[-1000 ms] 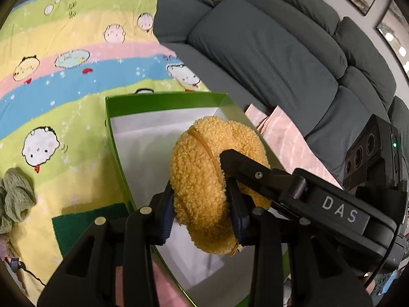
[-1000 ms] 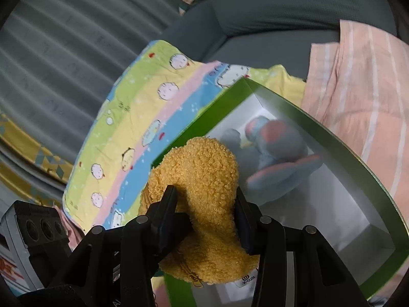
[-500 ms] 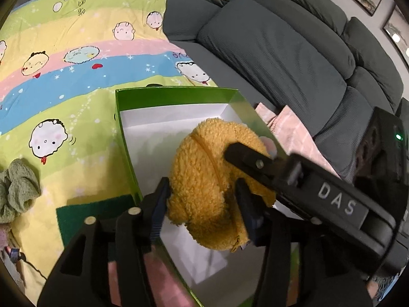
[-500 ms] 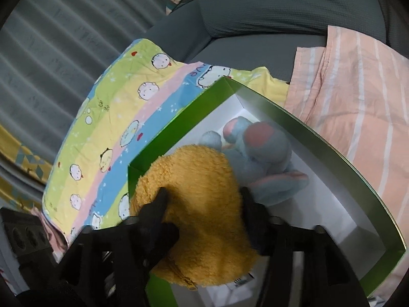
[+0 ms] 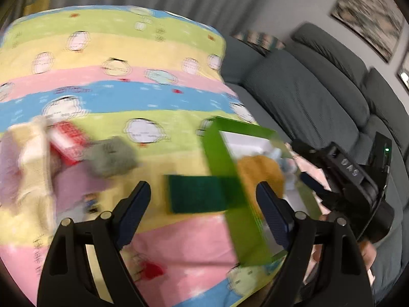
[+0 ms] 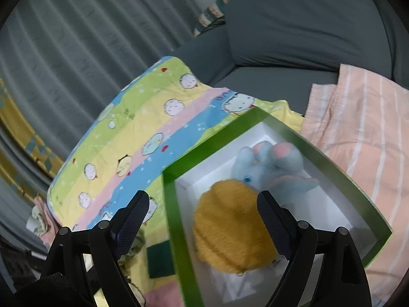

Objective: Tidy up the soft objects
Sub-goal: 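Lower the orange pouch into the box beside the elephant and release, then grasp the yellow-green sponge on the sheet with the right gripper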

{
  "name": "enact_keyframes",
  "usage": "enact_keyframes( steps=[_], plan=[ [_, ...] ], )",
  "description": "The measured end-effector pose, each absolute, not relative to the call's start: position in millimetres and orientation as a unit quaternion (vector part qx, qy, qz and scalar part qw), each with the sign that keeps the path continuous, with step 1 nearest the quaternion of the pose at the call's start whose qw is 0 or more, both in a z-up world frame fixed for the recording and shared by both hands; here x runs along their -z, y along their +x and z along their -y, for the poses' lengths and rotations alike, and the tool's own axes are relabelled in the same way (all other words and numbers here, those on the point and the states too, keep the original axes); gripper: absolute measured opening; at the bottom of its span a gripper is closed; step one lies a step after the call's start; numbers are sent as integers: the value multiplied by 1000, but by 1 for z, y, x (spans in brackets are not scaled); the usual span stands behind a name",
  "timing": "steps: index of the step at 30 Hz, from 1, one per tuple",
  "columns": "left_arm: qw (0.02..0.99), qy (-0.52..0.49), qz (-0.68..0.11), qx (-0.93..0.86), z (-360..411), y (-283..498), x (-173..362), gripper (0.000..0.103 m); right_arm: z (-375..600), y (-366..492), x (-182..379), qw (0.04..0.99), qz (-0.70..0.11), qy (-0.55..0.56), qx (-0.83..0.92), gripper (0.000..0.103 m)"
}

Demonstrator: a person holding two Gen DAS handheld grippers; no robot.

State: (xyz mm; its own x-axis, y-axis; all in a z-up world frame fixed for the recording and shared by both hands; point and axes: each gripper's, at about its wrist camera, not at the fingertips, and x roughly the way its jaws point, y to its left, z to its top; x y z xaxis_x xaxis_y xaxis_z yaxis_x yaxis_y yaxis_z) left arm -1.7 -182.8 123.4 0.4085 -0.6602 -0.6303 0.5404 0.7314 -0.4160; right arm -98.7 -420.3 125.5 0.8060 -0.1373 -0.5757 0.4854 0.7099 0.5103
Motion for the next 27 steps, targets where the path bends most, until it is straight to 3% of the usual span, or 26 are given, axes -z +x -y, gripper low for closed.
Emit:
enact_keyframes(
  steps=[5, 10, 14, 19, 27],
  plan=[
    [869, -80, -394, 288, 118, -13, -123, 95, 385, -93, -139, 909, -250, 314, 114, 103],
    [893, -91, -389, 206, 53, -26, -109, 96, 341, -75, -142, 912, -275, 302, 28, 103],
    [896, -108, -399, 160, 14, -29, -83, 96, 303, -45, -125, 897, -344, 277, 4, 103],
    [887, -139, -423, 123, -15, -22, -58, 96, 259, -9, -88, 888, -421, 173, 65, 100],
    [885, -166, -418, 119, -41, -24, -62, 96, 234, 13, -46, 871, -460, 38, 171, 89]
  ],
)
